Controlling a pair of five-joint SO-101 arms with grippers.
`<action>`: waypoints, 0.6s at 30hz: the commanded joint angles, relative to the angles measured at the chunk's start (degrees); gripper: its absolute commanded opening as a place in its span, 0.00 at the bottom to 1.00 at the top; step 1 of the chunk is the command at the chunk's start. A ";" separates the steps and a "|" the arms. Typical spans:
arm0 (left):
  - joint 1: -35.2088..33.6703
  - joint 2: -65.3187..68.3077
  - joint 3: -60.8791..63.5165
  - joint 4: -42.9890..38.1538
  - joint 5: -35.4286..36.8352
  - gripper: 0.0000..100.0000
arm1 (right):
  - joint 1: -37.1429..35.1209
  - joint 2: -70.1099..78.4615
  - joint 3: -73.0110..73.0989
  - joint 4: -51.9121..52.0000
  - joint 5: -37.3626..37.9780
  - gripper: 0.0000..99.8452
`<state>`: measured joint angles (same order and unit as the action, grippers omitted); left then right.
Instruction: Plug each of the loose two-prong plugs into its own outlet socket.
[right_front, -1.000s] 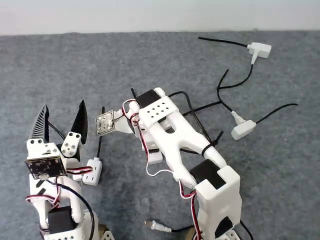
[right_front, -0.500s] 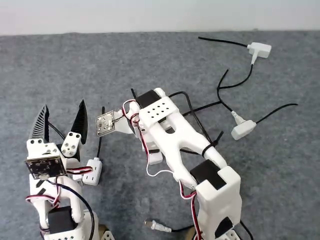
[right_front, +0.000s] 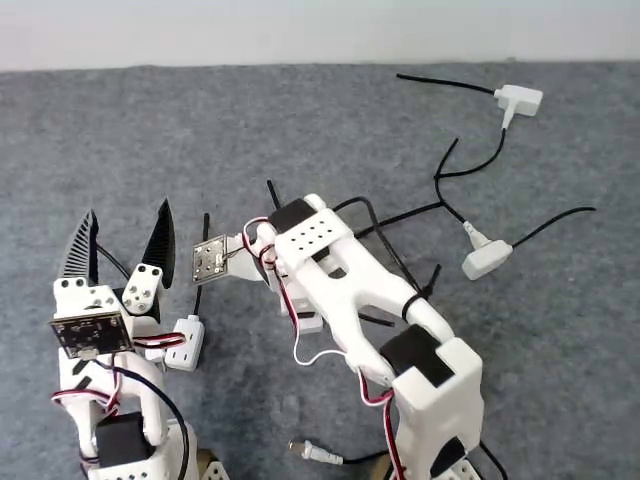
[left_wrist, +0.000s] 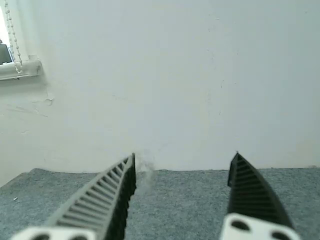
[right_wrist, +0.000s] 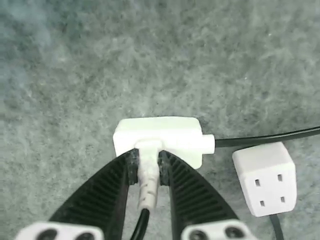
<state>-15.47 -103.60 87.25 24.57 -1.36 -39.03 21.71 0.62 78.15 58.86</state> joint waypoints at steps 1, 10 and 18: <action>-0.09 -0.62 -1.27 -1.76 0.62 0.30 | -0.92 1.19 5.45 -4.79 -1.58 0.01; 0.00 -0.62 -1.27 -1.76 0.70 0.30 | -0.13 1.19 11.08 -9.45 -1.67 0.01; 0.00 -0.62 -1.19 -1.76 0.70 0.30 | 2.77 1.19 11.69 -9.80 -2.64 0.01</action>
<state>-15.47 -103.60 87.25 24.57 -1.27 -38.33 20.57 8.35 70.51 57.80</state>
